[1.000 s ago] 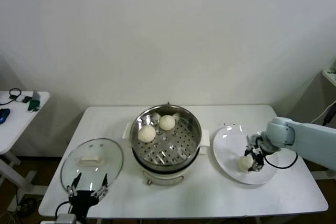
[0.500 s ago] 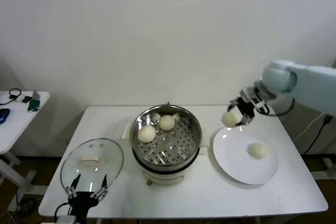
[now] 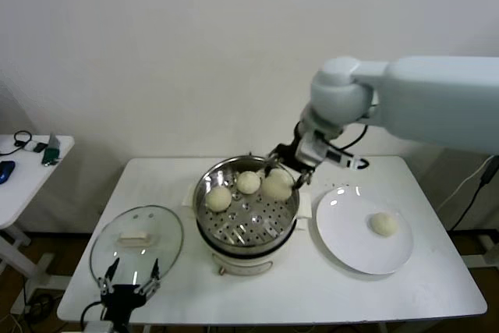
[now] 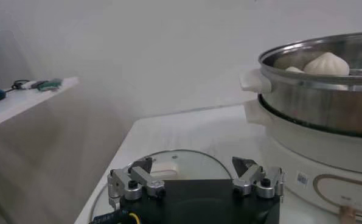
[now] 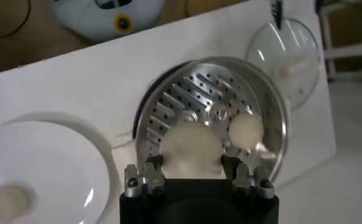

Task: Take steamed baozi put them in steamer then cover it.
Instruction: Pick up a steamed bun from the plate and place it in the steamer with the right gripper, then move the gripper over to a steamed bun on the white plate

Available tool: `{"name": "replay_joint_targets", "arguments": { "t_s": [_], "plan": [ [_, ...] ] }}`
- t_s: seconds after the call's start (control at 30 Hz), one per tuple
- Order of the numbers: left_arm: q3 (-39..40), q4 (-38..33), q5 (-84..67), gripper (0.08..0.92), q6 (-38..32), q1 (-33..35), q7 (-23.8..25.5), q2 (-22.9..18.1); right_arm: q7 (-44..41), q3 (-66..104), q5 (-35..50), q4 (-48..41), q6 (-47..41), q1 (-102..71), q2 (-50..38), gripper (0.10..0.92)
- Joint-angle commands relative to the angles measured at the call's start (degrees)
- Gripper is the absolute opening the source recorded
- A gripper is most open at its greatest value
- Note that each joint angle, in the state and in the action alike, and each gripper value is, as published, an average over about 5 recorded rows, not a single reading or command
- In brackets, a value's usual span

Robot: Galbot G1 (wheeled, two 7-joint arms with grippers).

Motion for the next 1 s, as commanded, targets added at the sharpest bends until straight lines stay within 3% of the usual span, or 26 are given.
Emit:
{"name": "replay_joint_targets", "arguments": {
  "t_s": [0.03,0.53,0.67,0.8,1.0],
  "plan": [
    [-0.2,0.1,-0.2,0.823,-0.2,0.2,-0.3,-0.3,2.7,1.7,-14.7,-3.7,2.7,-12.9,10.2,0.662],
    [-0.3,0.5,-0.4,0.823,-0.4,0.1,-0.4,-0.5,3.5,2.9,-16.3,-11.0,1.1,-20.4,16.1,0.670],
    [-0.3,0.5,-0.5,0.823,-0.4,0.0,-0.4,-0.4,2.7,3.2,-15.8,-11.7,1.8,-19.7,15.8,0.724],
    [-0.2,0.5,-0.5,0.823,-0.4,-0.1,-0.4,-0.4,1.8,4.2,-12.4,-11.9,3.2,-17.3,14.0,0.803],
    [0.0,0.8,-0.5,0.823,-0.4,-0.3,-0.3,-0.4,-5.3,2.8,0.8,-13.9,3.0,-5.3,5.7,0.822]
  ]
}}
